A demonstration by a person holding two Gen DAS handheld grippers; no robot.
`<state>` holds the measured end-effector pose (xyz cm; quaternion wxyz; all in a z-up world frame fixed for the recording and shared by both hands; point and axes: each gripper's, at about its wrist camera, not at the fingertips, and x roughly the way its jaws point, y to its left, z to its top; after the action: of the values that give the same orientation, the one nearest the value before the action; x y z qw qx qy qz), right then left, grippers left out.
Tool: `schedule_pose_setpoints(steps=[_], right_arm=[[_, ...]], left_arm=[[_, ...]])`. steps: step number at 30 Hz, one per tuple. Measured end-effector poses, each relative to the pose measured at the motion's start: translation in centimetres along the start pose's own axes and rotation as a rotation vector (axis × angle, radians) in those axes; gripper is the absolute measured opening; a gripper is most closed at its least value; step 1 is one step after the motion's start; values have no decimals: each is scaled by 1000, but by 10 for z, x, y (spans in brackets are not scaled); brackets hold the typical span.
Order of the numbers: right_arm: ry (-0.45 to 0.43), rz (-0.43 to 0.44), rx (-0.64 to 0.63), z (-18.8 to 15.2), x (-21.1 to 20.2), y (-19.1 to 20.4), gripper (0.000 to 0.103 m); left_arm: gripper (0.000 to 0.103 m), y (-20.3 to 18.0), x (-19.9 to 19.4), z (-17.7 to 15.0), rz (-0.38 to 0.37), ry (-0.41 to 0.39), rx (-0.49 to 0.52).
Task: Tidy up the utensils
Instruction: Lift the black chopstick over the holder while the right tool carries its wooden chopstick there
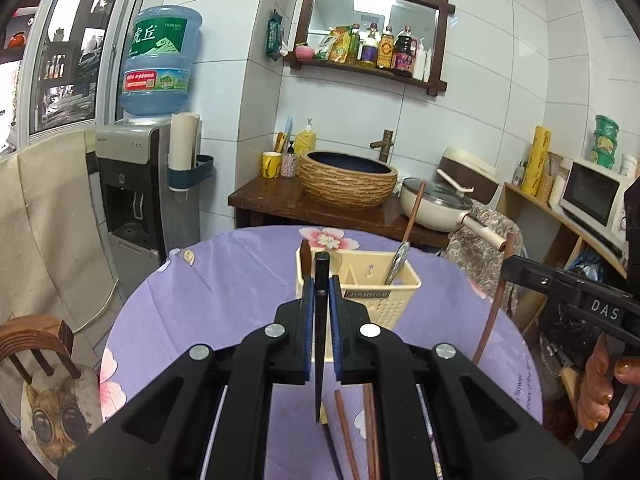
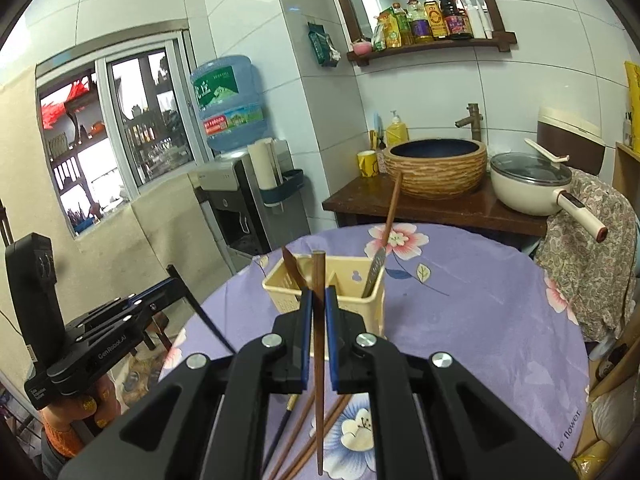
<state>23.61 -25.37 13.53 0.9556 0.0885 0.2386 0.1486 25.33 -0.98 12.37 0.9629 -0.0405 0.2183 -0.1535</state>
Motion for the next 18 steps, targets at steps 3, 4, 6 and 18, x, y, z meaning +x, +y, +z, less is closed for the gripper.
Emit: schedule_pose_setpoints(steps=[3,4,6,18], right_arm=[[-54,-3,-15,25,-6,4,7],[-62,0,-18,33,-6,5,7],[-78,10,-5,52,-5,6,7],[-185,-97,3,148,30,8,7]], left_arm=[[7,0,-3,26,-40,-12,-2],[7,1,-5,39,-55,-22,-6],[7,0,-9,61,-83,-33,-8],[7,-13,-12,175,-104,-129,-6]])
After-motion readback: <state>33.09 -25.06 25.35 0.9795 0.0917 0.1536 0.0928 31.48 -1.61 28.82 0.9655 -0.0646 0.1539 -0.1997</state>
